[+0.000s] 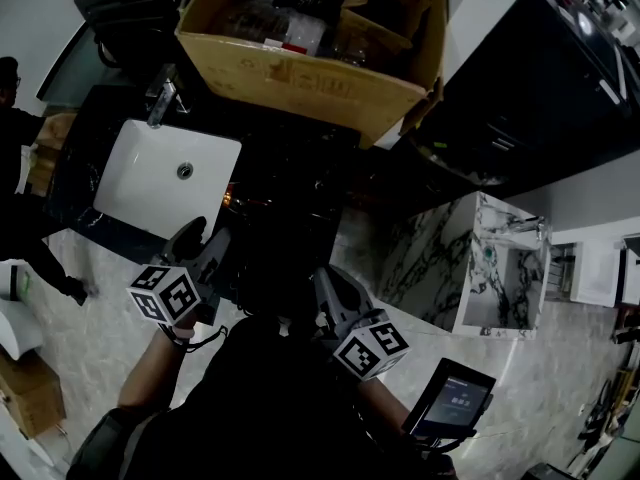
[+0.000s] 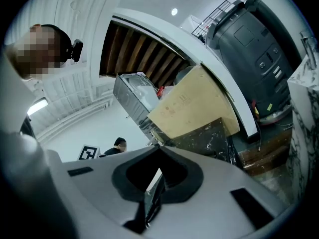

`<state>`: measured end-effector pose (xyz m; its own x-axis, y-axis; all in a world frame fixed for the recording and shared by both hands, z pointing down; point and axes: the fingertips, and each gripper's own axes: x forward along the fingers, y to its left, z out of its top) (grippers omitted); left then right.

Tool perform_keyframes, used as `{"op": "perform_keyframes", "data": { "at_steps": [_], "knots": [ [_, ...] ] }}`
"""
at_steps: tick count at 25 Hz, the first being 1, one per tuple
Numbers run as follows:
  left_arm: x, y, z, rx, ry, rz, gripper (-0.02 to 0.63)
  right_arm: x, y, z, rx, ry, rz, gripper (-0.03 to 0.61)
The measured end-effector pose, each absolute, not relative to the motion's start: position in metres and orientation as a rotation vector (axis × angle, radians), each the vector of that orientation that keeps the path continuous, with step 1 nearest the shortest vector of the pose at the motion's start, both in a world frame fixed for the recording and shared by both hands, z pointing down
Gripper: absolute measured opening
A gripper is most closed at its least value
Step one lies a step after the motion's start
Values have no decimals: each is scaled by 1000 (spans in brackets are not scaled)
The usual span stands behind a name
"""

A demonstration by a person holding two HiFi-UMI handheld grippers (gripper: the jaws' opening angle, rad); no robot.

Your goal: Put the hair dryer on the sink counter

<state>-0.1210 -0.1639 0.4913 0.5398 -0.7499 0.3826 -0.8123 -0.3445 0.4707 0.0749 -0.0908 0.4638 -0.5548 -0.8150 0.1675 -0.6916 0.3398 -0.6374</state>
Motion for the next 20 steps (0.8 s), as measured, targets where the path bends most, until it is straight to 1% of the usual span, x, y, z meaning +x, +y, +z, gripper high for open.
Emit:
{"op": "perform_keyframes", "data": {
  "at_steps": [5, 10, 20],
  "knots": [
    [-96, -148, 466, 2290, -1187, 78, 259, 72, -91, 450, -1403, 2465, -921, -5],
    [-72, -133, 453, 2404, -1130, 108, 258, 69, -93, 434, -1424, 2505, -812, -5],
    [-54, -118, 433, 2527, -1106, 84, 256, 64, -97, 411, -1445, 2551, -661, -5]
  ]
}}
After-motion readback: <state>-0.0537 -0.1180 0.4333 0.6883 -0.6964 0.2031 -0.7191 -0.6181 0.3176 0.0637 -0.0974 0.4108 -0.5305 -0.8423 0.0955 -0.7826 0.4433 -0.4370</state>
